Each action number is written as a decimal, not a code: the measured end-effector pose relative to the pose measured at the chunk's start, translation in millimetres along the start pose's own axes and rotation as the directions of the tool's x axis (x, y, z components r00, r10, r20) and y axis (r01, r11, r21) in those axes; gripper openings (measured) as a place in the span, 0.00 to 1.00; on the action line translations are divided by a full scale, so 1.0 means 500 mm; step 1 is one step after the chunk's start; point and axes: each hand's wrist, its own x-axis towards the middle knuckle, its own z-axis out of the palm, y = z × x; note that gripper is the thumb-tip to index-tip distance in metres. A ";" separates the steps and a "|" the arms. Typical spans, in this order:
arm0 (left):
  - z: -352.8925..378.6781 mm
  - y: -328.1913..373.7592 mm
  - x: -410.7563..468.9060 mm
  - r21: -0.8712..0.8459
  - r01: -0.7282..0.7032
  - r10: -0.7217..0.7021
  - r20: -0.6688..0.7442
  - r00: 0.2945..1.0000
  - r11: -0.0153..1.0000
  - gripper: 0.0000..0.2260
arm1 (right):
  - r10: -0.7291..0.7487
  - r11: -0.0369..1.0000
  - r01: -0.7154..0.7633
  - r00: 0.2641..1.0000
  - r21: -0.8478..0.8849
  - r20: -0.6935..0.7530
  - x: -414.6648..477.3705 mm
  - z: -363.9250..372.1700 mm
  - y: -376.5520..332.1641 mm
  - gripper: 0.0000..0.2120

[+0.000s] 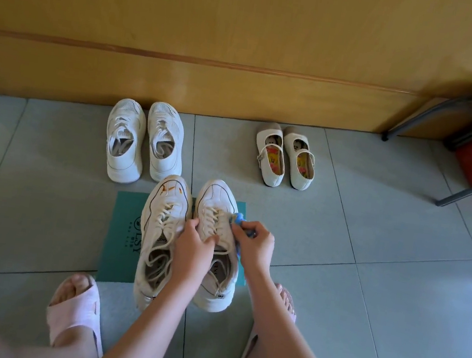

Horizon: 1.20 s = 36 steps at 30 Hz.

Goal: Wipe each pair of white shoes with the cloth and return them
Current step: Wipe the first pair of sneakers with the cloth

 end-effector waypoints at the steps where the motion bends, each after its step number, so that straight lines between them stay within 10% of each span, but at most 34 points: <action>1: 0.000 -0.001 0.001 -0.006 -0.009 0.009 0.003 1.000 1.000 0.25 | -0.002 1.000 0.002 1.000 -0.015 0.023 -0.002 -0.010 0.003 0.08; 10: -0.001 -0.010 0.007 -0.067 -0.002 0.005 0.048 0.999 0.998 0.26 | 0.127 0.947 -0.142 0.989 0.289 0.073 0.032 -0.061 -0.034 0.18; 17: -0.005 -0.002 0.006 -0.104 -0.001 0.005 0.042 0.999 0.995 0.24 | -0.099 0.992 0.104 0.991 -0.066 0.087 0.072 0.033 -0.070 0.12; 36: -0.022 0.014 -0.015 0.026 -0.014 0.013 0.068 0.998 1.000 0.27 | -0.079 0.995 0.096 0.928 -0.030 0.363 -0.051 -0.114 0.048 0.08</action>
